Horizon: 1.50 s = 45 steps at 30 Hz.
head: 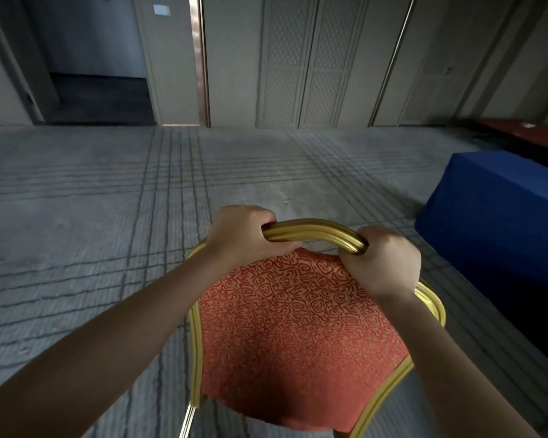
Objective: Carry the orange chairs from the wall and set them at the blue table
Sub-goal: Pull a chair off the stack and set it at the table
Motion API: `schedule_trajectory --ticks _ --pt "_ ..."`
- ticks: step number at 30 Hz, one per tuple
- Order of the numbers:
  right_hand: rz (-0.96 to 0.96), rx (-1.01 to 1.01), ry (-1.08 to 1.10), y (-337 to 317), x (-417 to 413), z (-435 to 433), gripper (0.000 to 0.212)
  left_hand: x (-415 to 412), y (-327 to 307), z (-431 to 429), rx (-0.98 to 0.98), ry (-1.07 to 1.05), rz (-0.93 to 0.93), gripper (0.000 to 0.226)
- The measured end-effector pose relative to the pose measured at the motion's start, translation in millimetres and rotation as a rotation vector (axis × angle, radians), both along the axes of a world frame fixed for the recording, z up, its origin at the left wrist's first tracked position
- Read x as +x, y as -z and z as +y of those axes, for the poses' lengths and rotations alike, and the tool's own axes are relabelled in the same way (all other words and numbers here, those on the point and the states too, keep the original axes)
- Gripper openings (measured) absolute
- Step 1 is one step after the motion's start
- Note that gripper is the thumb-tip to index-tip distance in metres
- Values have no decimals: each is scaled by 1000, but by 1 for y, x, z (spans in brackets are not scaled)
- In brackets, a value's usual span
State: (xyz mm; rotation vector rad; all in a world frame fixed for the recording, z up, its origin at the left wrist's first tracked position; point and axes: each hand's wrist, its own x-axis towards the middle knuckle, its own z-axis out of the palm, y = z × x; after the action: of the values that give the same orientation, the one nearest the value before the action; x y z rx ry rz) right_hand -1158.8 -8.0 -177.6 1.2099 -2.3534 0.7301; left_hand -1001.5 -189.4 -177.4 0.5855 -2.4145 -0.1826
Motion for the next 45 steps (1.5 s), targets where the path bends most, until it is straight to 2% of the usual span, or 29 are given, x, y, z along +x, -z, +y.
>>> schedule_trajectory --ticks 11,22,29,36,41,45 --pt "73 -14 -35 -5 -263 -225 16 -259 1 -222 32 -36 25 58" --pt "32 -53 58 -3 -531 -409 17 -543 -8 -420 0 67 13 58" --pt "30 -39 24 -2 -731 -531 17 -734 -6 -534 44 55 38 52" --pt "64 -36 21 -16 -921 -646 18 -921 -13 -646 51 21 70 58" --pt "80 -33 70 -5 -1061 -722 26 -1071 -2 -731 -4 74 89 59" --pt "60 -17 142 0 -1176 -778 20 -1201 0 -798 1 155 67 56"
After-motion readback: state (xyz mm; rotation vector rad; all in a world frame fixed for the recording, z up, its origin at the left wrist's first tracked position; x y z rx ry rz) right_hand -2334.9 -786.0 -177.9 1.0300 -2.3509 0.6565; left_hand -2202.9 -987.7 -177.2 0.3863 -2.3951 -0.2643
